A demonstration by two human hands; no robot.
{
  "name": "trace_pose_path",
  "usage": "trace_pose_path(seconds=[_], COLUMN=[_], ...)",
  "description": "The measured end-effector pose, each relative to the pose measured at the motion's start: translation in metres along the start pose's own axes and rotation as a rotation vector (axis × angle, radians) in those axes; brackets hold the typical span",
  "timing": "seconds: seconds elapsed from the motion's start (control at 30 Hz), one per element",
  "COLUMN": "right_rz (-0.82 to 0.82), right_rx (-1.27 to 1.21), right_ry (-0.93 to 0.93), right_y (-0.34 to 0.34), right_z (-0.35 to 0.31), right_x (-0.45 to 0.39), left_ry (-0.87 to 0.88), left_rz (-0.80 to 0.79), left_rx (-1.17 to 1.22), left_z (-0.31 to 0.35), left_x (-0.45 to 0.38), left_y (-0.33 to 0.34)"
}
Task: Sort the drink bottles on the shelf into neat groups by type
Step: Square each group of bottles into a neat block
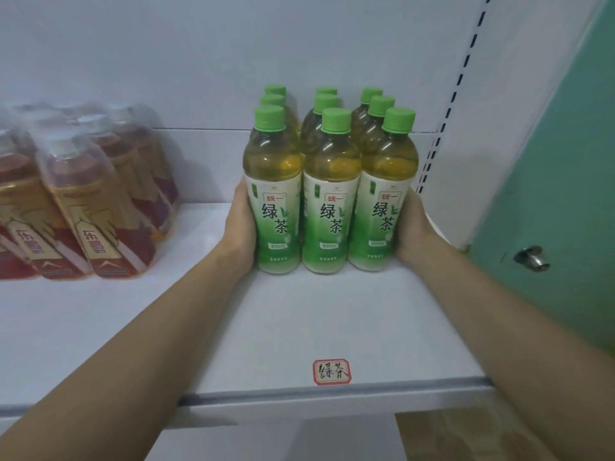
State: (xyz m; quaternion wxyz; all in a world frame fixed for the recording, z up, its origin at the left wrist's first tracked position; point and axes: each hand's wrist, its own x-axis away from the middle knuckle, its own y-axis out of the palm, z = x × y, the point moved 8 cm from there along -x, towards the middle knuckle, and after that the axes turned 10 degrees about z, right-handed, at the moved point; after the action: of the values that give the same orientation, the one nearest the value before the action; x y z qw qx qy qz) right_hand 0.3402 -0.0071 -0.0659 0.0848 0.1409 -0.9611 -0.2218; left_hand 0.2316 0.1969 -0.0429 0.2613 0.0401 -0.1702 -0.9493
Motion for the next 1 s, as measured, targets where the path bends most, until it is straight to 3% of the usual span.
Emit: trace_pose_path(seconds=[0.53,1.0], right_rz=[-0.121,-0.120], right_rx=[0.086,-0.001], right_ry=[-0.031,-0.094], right_y=[0.0053,0.0064], right_z=[-0.0002,-0.0036], right_x=[0.0001,0.0018], left_ry=[0.029,0.049], left_rz=[-0.120,-0.065], left_rx=[0.053,0.024], left_z=[0.0001,0.0004], left_x=[-0.0008,-0.0011], left_y=[0.0058,-0.0007])
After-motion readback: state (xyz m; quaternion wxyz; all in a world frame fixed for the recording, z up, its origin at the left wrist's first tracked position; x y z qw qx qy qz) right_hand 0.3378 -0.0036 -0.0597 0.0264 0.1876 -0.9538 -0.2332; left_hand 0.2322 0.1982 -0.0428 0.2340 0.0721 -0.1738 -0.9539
